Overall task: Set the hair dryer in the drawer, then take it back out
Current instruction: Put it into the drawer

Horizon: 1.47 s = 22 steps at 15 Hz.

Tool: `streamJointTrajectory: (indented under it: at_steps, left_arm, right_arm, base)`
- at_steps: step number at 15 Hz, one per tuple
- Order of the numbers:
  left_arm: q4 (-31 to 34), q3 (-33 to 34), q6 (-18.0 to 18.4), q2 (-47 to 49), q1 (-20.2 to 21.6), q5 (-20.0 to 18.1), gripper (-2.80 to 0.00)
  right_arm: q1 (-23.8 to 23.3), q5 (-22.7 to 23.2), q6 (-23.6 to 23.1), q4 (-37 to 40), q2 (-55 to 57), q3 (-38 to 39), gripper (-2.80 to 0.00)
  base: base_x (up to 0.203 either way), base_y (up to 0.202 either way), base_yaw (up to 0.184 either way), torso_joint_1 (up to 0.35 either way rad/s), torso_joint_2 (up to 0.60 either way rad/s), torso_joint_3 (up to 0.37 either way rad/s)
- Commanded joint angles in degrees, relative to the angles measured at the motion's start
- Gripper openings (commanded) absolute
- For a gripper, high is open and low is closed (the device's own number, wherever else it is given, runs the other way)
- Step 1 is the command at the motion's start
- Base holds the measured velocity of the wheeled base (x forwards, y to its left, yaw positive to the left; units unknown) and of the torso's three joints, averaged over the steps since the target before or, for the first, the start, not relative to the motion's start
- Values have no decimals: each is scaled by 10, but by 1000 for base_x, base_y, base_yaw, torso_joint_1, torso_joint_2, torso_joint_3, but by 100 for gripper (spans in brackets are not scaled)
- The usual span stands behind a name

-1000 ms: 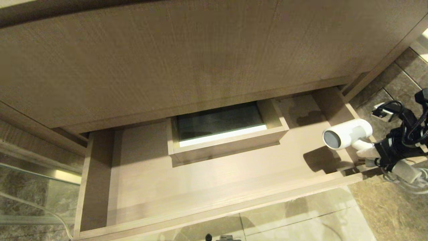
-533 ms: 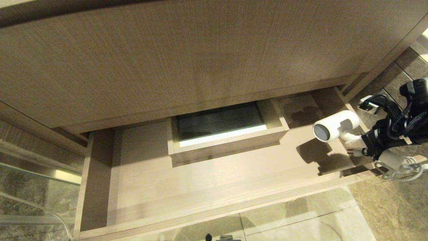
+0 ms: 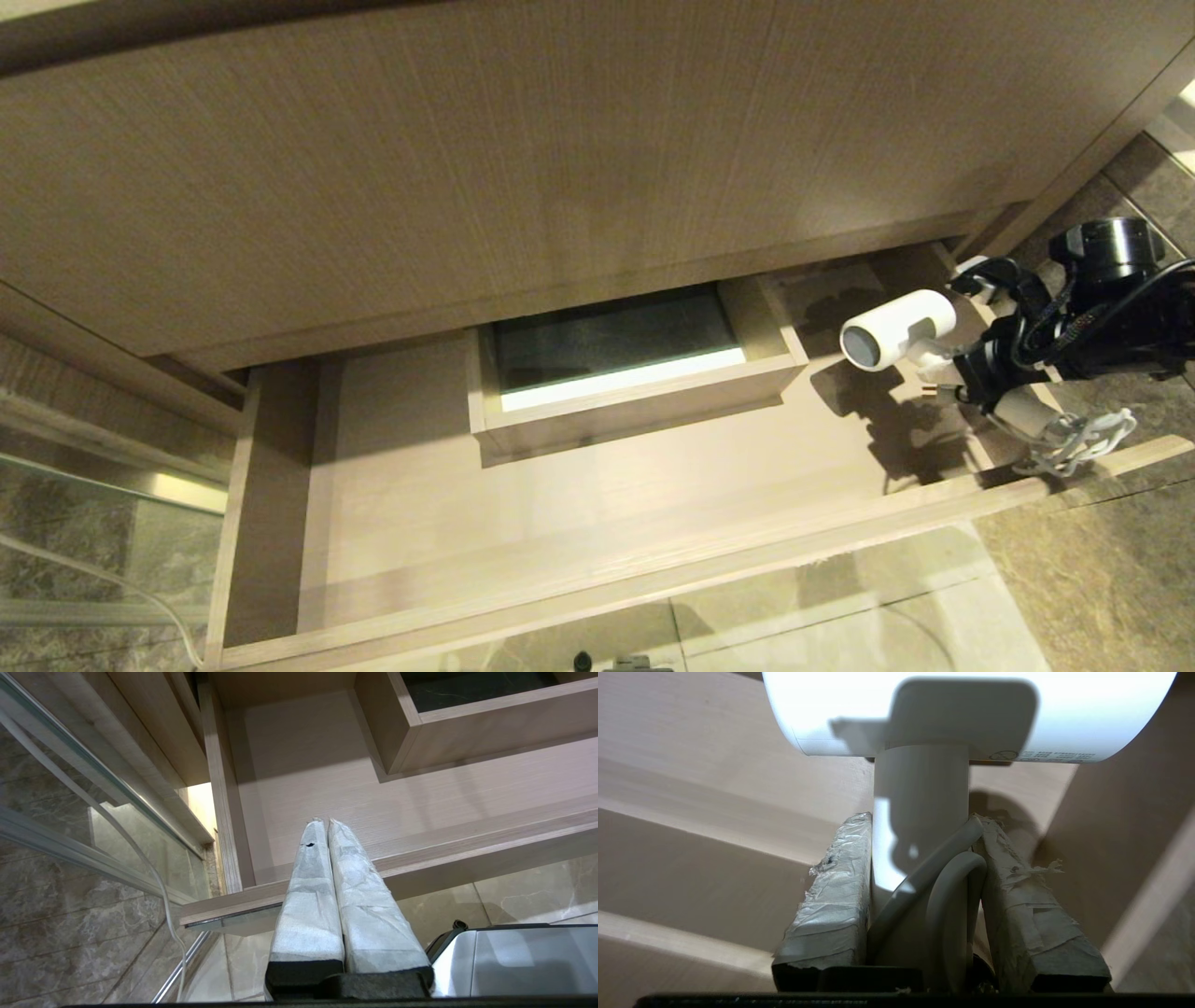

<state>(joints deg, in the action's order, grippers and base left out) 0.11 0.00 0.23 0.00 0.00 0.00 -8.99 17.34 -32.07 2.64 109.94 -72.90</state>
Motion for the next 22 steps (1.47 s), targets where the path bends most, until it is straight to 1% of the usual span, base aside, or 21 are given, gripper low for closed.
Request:
streamJointTrajectory:
  at_steps: [1,7,9,12,15,16,17,20,22]
  left_arm:
    - [0,0,0,0,0,0,-280]
    - [0,0,0,0,0,0,-280]
    - [0,0,0,0,0,0,-280]
    - [0,1,0,0,0,0,-280]
    - [0,1,0,0,0,0,-280]
    - [0,1,0,0,0,0,-280]
    - [0,1,0,0,0,0,-280]
    - [0,1,0,0,0,0,-280]
    - [0,1,0,-1,0,0,-280]
  right_arm:
    - [1,2,-2,-15,51,-25,-280]
    - [1,1,3,-108,136,-52,-280]
    - [1,2,4,-116,154,-67,-280]
    - [10,13,14,-139,200,-113,-280]
    - [21,14,17,-169,221,-125,-280]
    - [23,14,17,-171,224,-127,0]
    - [23,14,17,-171,224,-127,0]
    - [27,14,16,-210,231,-120,0]
    - [28,12,17,-215,206,-119,0]
  base:
    - [0,0,0,0,0,0]
    - [0,0,0,0,0,0]
    - [0,0,0,0,0,0]
    - [0,0,0,0,0,0]
    - [0,0,0,0,0,0]
    - [0,0,0,0,0,0]
    - [0,0,0,0,0,0]
    - [0,0,0,0,0,0]
    - [0,0,0,0,0,0]
